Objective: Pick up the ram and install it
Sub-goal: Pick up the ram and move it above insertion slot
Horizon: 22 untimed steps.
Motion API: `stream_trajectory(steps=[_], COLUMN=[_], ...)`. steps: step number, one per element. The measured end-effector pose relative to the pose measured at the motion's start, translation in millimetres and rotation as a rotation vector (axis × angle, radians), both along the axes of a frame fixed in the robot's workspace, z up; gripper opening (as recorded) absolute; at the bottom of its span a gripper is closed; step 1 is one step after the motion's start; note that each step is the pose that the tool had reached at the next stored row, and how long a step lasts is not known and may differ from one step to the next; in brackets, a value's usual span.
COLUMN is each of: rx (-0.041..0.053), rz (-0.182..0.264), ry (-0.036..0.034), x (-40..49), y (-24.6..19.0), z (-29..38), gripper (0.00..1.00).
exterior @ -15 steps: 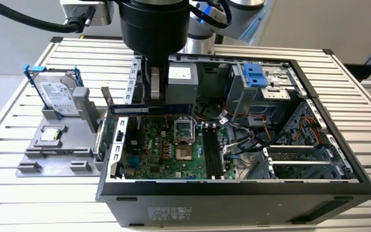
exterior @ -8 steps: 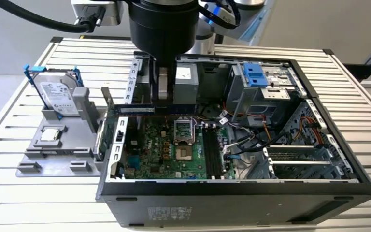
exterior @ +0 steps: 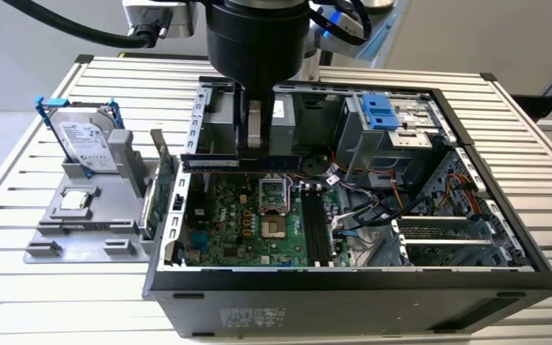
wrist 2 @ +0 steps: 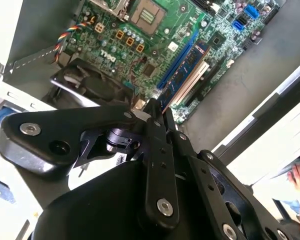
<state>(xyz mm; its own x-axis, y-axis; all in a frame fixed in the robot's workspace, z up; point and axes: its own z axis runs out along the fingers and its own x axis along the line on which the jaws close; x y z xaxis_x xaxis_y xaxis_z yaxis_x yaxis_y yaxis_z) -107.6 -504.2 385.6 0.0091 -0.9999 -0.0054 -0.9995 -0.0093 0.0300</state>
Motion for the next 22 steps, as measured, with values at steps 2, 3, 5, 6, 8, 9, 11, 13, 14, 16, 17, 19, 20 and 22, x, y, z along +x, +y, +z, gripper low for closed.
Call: stream_trajectory(steps=[2,3,5,6,8,9,11,13,14,16,17,19,20,22], rx=[0.0,0.0,0.0,-0.0001,0.0,0.0,0.0,0.0,-0.0001,-0.0001,0.0,0.0,-0.0001,0.0], rz=[-0.001,-0.001,-0.001,-0.001,-0.002,-0.002,-0.002,-0.002,-0.003,-0.003,-0.003,-0.004,-0.004,-0.004], ry=[0.0001,0.0001,0.0002,0.0003,0.0003,0.0003,0.0005,0.0005,0.0006,0.0007,0.0007,0.0008,0.0009,0.001], x=[3.3,5.0,8.1,9.7,12.7,14.2,17.4,20.7,22.1,25.3,27.0,30.5,32.2,35.6], y=[0.0,0.0,0.0,0.0,0.0,0.0,0.0,0.0,0.0,0.0,0.0,0.0,0.0,0.0], z=[0.0,0.0,0.0,0.0,0.0,0.0,0.0,0.0,0.0,0.0,0.0,0.0,0.1,0.0], gripper=[0.0,0.0,0.0,0.0,0.0,0.0,0.0,0.0,0.0,0.0,0.0,0.0,0.0,0.0])
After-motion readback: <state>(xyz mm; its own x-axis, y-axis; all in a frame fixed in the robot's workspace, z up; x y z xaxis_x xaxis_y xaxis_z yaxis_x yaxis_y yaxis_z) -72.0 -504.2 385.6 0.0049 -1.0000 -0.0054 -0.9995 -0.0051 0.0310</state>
